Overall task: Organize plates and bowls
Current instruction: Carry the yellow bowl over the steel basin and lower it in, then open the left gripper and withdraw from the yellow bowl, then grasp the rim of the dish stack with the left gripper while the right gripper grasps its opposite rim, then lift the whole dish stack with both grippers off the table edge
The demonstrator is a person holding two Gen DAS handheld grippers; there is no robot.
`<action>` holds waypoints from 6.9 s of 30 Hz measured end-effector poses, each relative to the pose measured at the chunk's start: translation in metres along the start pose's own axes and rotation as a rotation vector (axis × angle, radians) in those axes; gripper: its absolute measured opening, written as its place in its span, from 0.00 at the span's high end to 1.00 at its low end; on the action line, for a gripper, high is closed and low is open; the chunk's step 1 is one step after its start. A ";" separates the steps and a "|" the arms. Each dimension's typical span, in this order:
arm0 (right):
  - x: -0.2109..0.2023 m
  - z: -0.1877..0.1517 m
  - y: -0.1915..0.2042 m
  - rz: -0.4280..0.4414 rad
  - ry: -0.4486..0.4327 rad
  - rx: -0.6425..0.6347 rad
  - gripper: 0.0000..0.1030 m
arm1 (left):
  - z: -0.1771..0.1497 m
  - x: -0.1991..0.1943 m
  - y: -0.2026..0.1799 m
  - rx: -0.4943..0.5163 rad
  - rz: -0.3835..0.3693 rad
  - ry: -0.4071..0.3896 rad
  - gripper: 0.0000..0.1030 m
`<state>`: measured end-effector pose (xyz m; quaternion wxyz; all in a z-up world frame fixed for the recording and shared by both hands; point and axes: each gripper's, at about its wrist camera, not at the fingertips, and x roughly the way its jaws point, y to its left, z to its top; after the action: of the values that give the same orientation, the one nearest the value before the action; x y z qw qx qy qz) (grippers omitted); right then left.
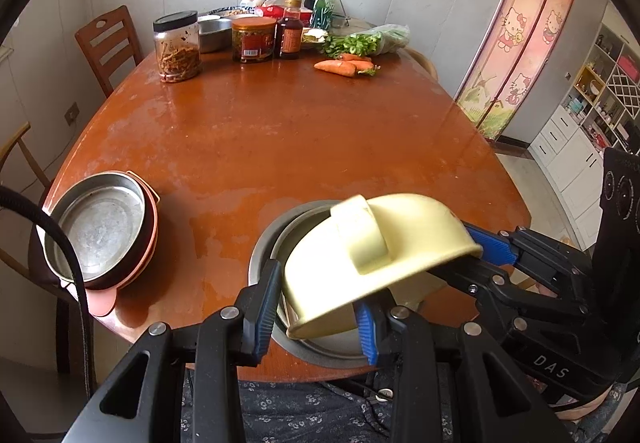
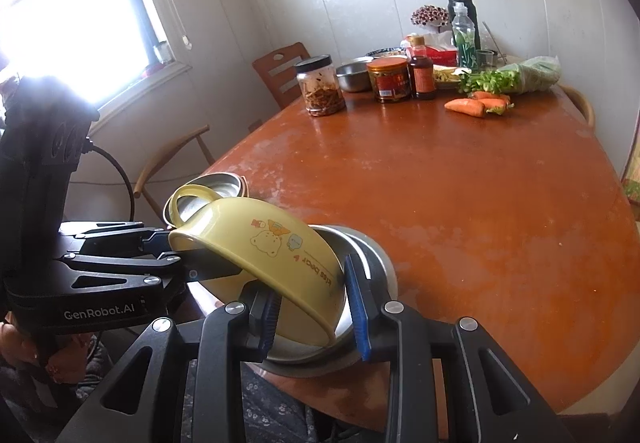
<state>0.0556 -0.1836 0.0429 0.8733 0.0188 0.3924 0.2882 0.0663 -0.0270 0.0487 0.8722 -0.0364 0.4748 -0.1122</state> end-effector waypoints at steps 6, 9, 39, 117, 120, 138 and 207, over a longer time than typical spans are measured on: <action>0.016 0.004 -0.009 -0.006 0.026 0.012 0.68 | 0.002 0.016 0.005 -0.014 0.000 0.035 0.67; 0.023 0.004 -0.012 -0.008 0.035 0.014 0.68 | 0.002 0.020 0.006 -0.020 -0.005 0.040 0.67; 0.036 0.006 -0.010 -0.045 0.069 0.001 0.53 | -0.004 0.015 0.019 -0.026 -0.023 0.014 0.66; 0.054 -0.037 -0.046 -0.013 0.074 0.208 0.24 | -0.033 0.068 0.043 -0.166 -0.025 -0.004 0.22; 0.055 -0.037 -0.047 0.001 0.065 0.207 0.28 | -0.034 0.070 0.042 -0.174 -0.031 -0.016 0.22; 0.050 -0.037 -0.046 0.031 0.031 0.214 0.42 | -0.036 0.068 0.032 -0.198 -0.096 -0.028 0.49; 0.141 0.090 0.075 0.202 0.001 -0.025 0.43 | 0.009 -0.019 0.175 -0.334 0.058 -0.235 0.49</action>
<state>0.1560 -0.0307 0.0297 0.8397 0.0474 0.3853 0.3796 0.0917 0.1476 0.0395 0.9062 -0.1798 0.3826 -0.0019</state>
